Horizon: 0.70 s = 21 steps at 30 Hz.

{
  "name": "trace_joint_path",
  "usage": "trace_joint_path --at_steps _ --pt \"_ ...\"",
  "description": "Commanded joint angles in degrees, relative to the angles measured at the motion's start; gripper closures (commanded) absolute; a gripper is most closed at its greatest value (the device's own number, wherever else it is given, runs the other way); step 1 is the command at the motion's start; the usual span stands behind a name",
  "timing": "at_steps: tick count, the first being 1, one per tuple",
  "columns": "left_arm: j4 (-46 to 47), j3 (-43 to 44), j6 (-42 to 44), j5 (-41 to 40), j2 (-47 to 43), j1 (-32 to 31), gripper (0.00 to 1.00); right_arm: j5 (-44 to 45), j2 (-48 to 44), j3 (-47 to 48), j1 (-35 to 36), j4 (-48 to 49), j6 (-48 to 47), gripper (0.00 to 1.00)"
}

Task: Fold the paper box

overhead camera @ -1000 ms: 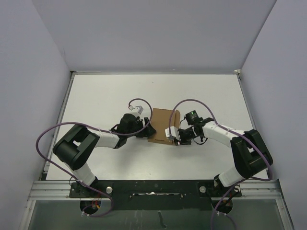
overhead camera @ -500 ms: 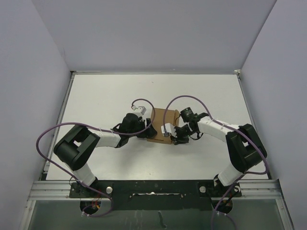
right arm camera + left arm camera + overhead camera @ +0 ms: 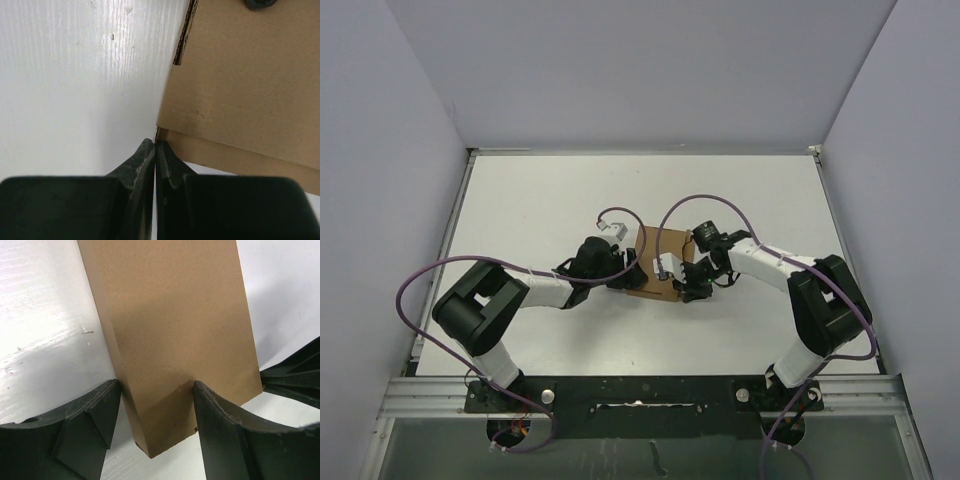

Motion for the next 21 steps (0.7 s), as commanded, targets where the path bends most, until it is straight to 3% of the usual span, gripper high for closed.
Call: trace_joint_path --at_steps 1,21 --pt "-1.62 1.37 1.27 0.25 -0.20 -0.95 0.43 -0.78 0.82 3.48 0.30 -0.07 2.44 1.00" --pt "-1.79 2.25 3.28 -0.82 -0.27 -2.47 0.43 -1.65 1.22 5.88 -0.07 0.12 8.73 1.00"
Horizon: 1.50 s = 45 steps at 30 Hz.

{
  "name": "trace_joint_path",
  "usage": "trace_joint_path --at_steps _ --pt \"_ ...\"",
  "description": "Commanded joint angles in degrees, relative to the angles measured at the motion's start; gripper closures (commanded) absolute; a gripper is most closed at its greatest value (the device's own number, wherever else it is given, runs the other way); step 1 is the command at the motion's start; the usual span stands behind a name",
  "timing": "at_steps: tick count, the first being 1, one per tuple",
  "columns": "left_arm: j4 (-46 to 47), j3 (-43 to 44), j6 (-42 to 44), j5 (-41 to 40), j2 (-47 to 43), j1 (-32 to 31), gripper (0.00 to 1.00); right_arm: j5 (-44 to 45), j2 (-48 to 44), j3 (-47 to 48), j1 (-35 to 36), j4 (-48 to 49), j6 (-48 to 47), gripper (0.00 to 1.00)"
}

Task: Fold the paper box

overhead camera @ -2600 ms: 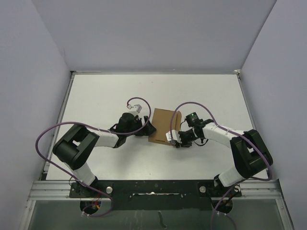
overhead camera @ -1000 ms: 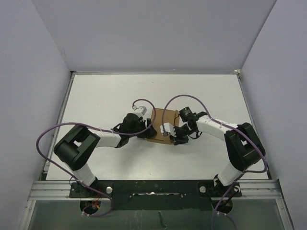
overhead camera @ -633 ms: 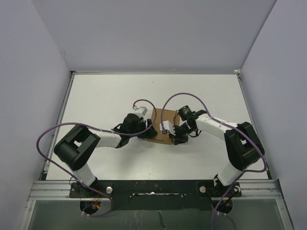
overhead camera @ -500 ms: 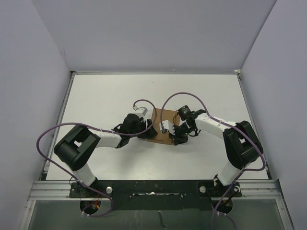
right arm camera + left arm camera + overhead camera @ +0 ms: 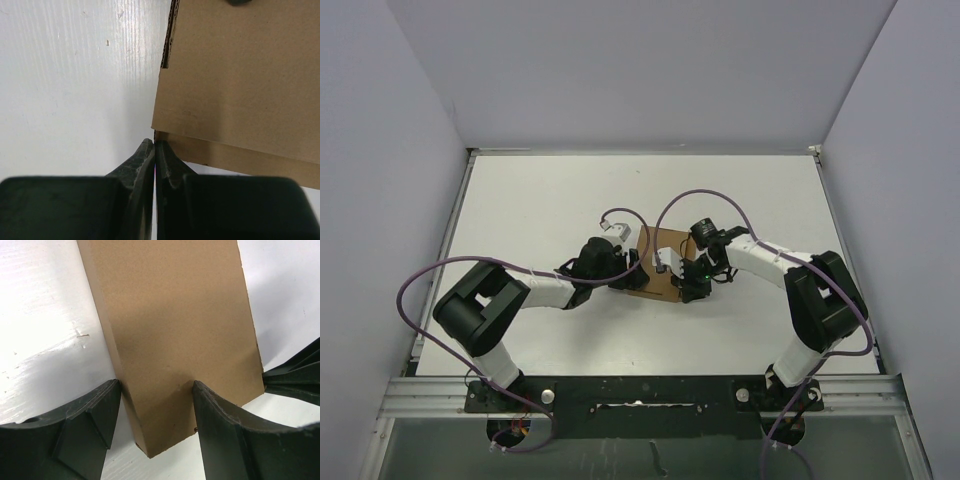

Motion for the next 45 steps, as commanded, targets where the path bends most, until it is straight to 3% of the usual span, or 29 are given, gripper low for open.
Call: trace_joint_path --at_steps 1,33,45 --pt "-1.33 1.73 1.87 0.62 -0.21 -1.32 0.43 -2.35 -0.67 3.16 -0.11 2.54 1.70 1.00" --pt "-2.36 2.38 1.63 -0.10 0.92 -1.48 0.43 -6.56 -3.79 1.99 -1.40 6.18 6.45 1.00" --pt "-2.60 1.84 0.81 -0.06 0.66 -0.63 0.42 -12.52 -6.98 2.71 -6.03 0.05 0.19 0.89"
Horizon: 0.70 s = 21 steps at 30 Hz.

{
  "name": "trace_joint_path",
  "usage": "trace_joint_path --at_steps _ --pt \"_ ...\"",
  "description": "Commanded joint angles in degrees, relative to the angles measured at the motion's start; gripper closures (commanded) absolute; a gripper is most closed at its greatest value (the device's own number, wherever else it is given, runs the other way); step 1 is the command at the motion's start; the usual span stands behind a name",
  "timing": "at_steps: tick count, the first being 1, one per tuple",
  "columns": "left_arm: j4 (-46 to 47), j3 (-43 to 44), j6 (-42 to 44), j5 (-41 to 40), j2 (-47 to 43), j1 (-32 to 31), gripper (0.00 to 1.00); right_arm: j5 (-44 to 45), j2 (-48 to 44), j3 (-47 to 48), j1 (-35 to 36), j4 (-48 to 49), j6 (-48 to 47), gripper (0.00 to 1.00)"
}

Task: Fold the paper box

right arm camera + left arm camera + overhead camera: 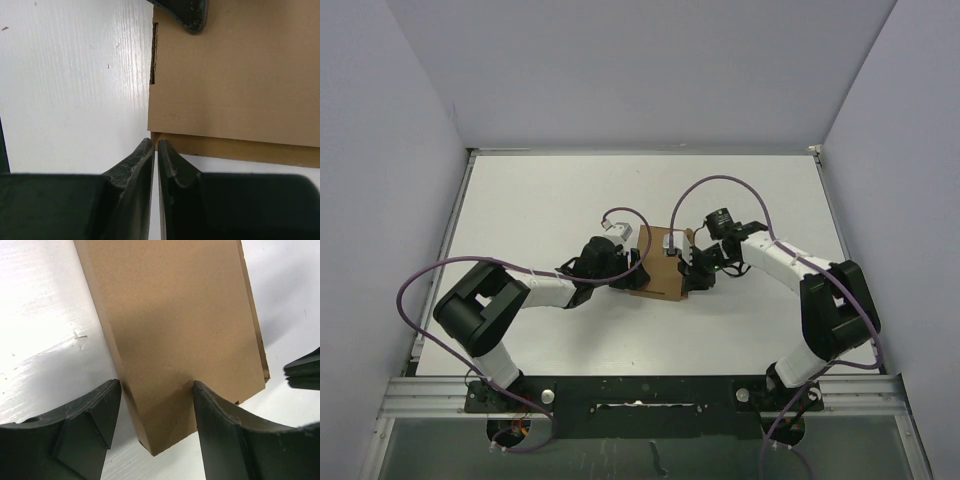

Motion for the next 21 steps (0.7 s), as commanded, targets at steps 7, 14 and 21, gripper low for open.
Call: trace_joint_path --at_steps 7,14,21 --pt "-1.25 1.04 0.46 0.97 0.52 -0.05 0.43 -4.21 -3.70 2.48 -4.36 -0.16 -1.94 0.92" --pt "-1.33 1.64 0.81 1.44 0.87 0.06 0.43 2.40 0.89 2.97 -10.78 2.73 6.10 1.00" --pt "-1.12 1.99 1.16 2.02 1.06 0.15 0.42 2.08 4.94 3.54 -10.78 3.03 8.85 1.00"
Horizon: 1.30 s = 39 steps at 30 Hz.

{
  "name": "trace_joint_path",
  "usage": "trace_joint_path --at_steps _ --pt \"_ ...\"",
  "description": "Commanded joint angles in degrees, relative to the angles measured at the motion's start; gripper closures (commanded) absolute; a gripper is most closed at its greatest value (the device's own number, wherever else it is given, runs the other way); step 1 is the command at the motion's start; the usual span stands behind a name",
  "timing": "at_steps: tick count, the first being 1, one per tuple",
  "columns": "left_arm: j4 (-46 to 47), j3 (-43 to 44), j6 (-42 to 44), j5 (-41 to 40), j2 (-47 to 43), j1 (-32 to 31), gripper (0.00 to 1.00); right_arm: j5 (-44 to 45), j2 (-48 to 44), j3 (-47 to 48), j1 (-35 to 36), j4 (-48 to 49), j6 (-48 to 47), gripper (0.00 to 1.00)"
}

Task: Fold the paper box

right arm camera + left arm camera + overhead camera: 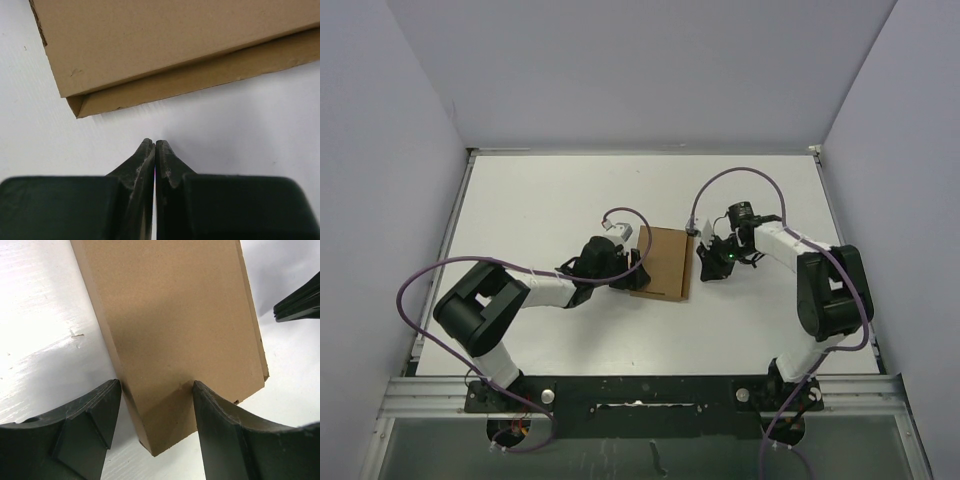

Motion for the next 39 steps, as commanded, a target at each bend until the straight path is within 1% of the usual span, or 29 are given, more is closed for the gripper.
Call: trace_joint_path --at_steps 1,13,22,26,30,34,36,39 --pt "-0.73 1.94 1.21 1.25 1.10 0.10 0.42 -1.11 0.43 1.53 0.63 1.71 3.24 1.00" --pt "-0.42 3.38 1.62 3.09 2.48 -0.06 0.43 -1.92 4.04 1.50 6.08 2.93 4.08 1.00" --pt "-0.62 4.69 4.10 5.52 3.43 -0.08 0.43 -7.47 0.22 0.48 8.74 3.42 2.42 1.00" --pt "-1.30 5.48 6.46 6.47 3.51 0.03 0.42 -7.25 0.15 1.34 9.24 0.57 -0.75 1.00" --pt "-3.60 7.86 8.74 7.18 3.38 1.67 0.40 -5.19 -1.76 2.63 7.50 -4.44 -7.04 1.00" --pt "-5.99 9.54 9.83 8.44 2.37 4.38 0.37 -6.02 -5.14 2.68 2.65 -6.36 -10.13 0.98" --pt "-7.64 10.40 10.50 8.45 0.79 5.51 0.35 -7.14 -6.77 2.47 0.56 -4.96 -8.46 0.97" --pt "-10.28 11.38 11.38 6.92 -2.66 6.49 0.32 -7.82 -8.85 1.77 -3.04 1.70 0.28 0.88"
